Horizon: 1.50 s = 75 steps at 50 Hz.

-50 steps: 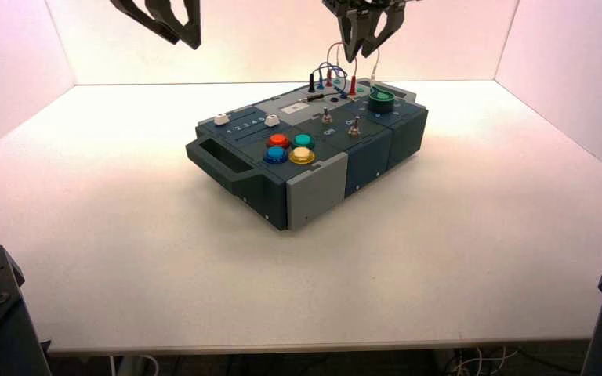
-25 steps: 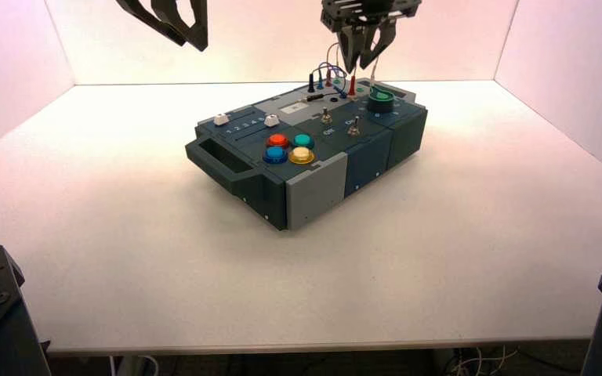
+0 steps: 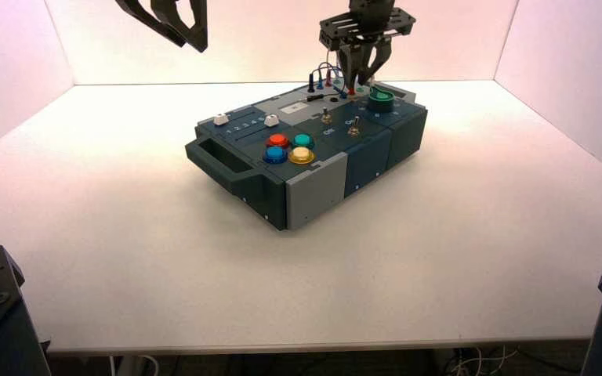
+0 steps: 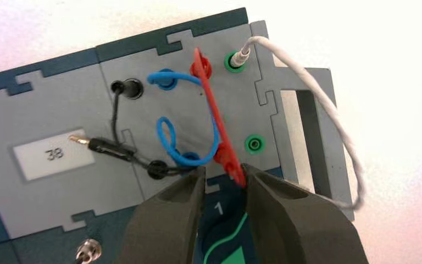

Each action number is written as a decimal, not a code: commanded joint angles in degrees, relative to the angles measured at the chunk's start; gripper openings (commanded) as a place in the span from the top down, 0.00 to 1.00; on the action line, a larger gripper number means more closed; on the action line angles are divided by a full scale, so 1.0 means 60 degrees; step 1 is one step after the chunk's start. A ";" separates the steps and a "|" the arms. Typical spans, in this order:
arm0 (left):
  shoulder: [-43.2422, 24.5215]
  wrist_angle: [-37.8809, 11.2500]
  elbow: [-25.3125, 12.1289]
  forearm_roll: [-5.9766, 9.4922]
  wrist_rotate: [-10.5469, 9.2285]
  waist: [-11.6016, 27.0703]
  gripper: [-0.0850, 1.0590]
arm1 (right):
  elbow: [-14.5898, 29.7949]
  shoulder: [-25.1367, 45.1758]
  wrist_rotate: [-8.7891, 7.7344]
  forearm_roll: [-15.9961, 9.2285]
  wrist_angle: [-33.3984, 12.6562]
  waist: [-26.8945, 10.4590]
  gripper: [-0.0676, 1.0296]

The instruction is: Pull the red wire.

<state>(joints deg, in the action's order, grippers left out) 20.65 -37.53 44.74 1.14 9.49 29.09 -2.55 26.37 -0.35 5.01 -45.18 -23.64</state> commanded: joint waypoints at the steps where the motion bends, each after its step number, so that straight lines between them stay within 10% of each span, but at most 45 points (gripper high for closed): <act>1: 0.0044 0.0029 -0.0132 -0.0015 0.0073 0.0059 0.50 | 0.0366 -0.0073 -0.0015 0.0029 0.0015 0.0088 0.63; 20: -0.0059 0.0000 -0.0132 0.0000 0.0088 0.0073 0.50 | 0.0850 0.0234 -0.0029 0.0073 0.0015 0.0088 0.71; 33: -0.0205 -0.0088 -0.0146 -0.0015 0.0103 0.0073 0.50 | 0.0938 0.0161 0.0000 0.0366 -0.0234 0.0088 0.95; 75: -0.0396 -0.0264 -0.0220 -0.0029 0.0117 0.0176 0.50 | 0.0791 -0.0659 0.0103 0.0864 -0.0513 0.0088 0.96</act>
<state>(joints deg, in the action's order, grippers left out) 17.75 -39.20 44.74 1.14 9.84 29.71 1.58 25.14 0.09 9.49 -48.16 -23.03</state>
